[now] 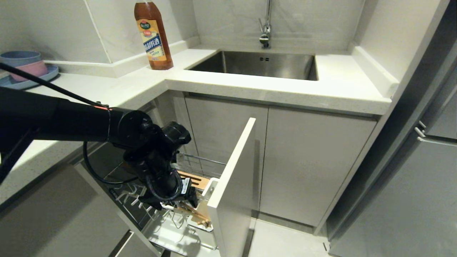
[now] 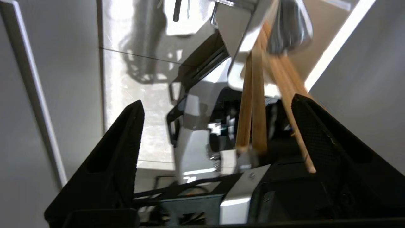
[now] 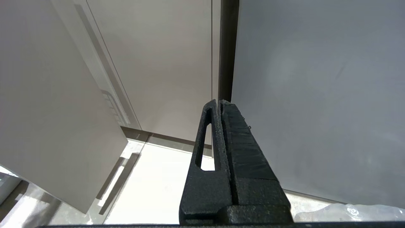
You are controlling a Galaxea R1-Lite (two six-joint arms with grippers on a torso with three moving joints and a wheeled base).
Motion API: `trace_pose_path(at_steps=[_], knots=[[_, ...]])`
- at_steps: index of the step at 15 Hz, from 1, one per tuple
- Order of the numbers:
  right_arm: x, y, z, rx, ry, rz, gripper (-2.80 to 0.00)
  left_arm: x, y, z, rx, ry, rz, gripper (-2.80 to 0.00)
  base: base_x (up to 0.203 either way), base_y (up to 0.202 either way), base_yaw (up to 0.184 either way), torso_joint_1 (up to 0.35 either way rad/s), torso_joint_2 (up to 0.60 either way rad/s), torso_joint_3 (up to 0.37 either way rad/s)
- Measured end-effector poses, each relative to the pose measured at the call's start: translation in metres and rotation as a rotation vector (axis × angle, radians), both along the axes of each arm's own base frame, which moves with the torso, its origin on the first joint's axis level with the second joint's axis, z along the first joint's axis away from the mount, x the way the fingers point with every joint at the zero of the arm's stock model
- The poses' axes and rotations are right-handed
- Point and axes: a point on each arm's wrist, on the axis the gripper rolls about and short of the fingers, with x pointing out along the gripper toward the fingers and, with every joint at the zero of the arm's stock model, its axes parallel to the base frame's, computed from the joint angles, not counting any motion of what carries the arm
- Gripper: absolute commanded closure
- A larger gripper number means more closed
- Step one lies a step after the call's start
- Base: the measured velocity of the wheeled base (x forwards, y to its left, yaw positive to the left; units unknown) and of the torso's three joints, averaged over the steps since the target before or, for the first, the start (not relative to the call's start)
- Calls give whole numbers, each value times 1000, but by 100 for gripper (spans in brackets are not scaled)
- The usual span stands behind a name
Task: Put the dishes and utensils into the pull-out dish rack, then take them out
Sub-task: Take the chopsticks out of the cupboard
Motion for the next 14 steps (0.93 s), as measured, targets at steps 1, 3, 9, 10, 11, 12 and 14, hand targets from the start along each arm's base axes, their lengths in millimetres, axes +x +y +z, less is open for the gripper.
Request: trace_pose_path(at_steps=[1,3,9,10,11,12,14], knots=[[0,0,0,0,0,0,0,2,-1,-2,-6,-5,12,-280,0,0,0,0,0,0],[0,0,0,0,0,0,0,4,-4,-5,-18,-10,40,-280,0,0,0,0,0,0],[0,0,0,0,0,0,0,8,-8,-15,-16,4,59,-280,0,0,0,0,0,0],[0,0,0,0,0,0,0,9,-8,-16,-16,7,57,-280,0,0,0,0,0,0],[0,0,0,0,0,0,0,11,-9,-18,-15,10,56,-280,0,0,0,0,0,0],[0,0,0,1,0,0,0,14,-9,-19,-14,11,53,-280,0,0,0,0,0,0],[0,0,0,0,0,0,0,18,-8,-19,-3,21,46,-280,0,0,0,0,0,0]])
